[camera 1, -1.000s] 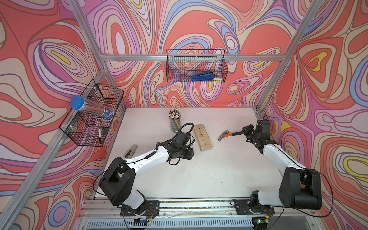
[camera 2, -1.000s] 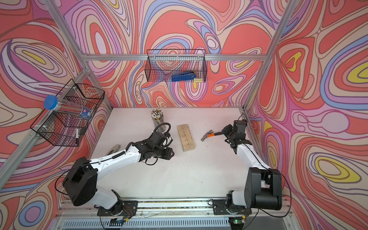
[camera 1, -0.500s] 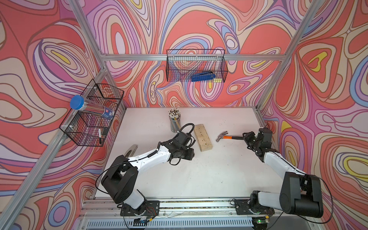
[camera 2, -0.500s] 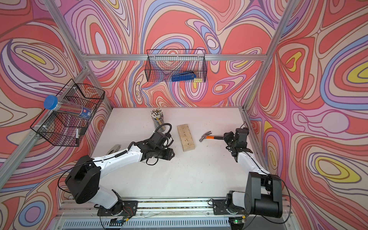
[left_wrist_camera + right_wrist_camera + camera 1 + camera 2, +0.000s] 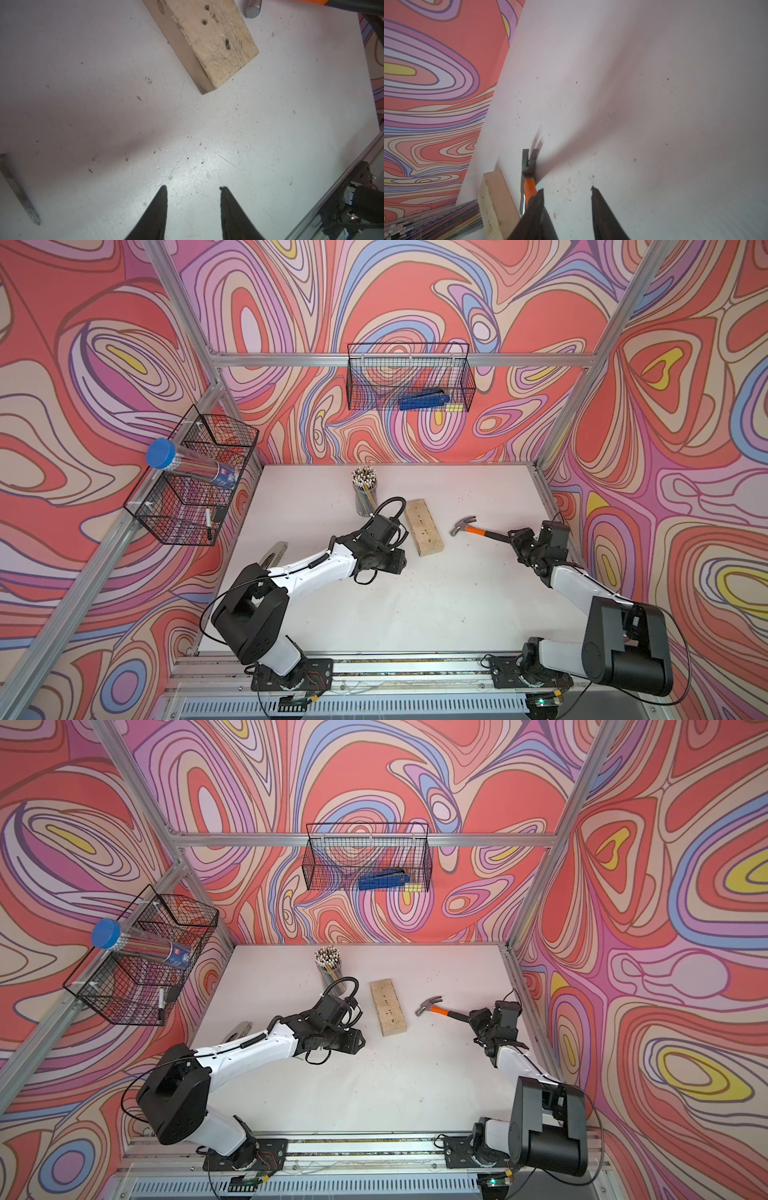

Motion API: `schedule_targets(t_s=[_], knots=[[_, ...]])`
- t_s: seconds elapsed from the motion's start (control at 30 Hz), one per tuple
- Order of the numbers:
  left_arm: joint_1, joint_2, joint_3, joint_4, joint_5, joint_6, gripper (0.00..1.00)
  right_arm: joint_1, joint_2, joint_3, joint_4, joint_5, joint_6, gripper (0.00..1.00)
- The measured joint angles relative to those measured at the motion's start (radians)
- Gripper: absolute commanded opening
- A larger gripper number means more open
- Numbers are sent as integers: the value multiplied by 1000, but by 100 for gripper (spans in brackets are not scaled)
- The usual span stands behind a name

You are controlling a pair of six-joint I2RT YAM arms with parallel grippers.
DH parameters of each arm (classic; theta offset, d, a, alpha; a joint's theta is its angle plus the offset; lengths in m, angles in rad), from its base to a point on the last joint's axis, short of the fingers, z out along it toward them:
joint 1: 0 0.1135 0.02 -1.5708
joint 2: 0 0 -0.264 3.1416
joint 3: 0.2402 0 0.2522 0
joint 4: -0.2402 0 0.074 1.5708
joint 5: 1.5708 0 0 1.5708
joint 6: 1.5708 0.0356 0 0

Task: Use a claw hammer to pull out a nail
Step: Place the hammer at the center of the board.

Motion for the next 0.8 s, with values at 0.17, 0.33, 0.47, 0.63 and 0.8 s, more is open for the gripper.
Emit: schedule_targets(t_s=[0.17, 0.33, 0.47, 0.63, 0.8], knots=[[0, 1, 0, 1, 0, 0, 43, -3, 11, -37, 36, 1, 7, 44], [0, 12, 0, 3, 0, 0, 43, -6, 13, -89, 76, 2, 8, 48], [0, 20, 0, 3, 1, 0, 43, -10, 33, -108, 92, 8, 9, 52], [0, 20, 0, 3, 1, 0, 43, -21, 46, -125, 95, 21, 11, 62], [0, 20, 1, 3, 0, 0, 44, -30, 33, -117, 75, 55, 25, 86]])
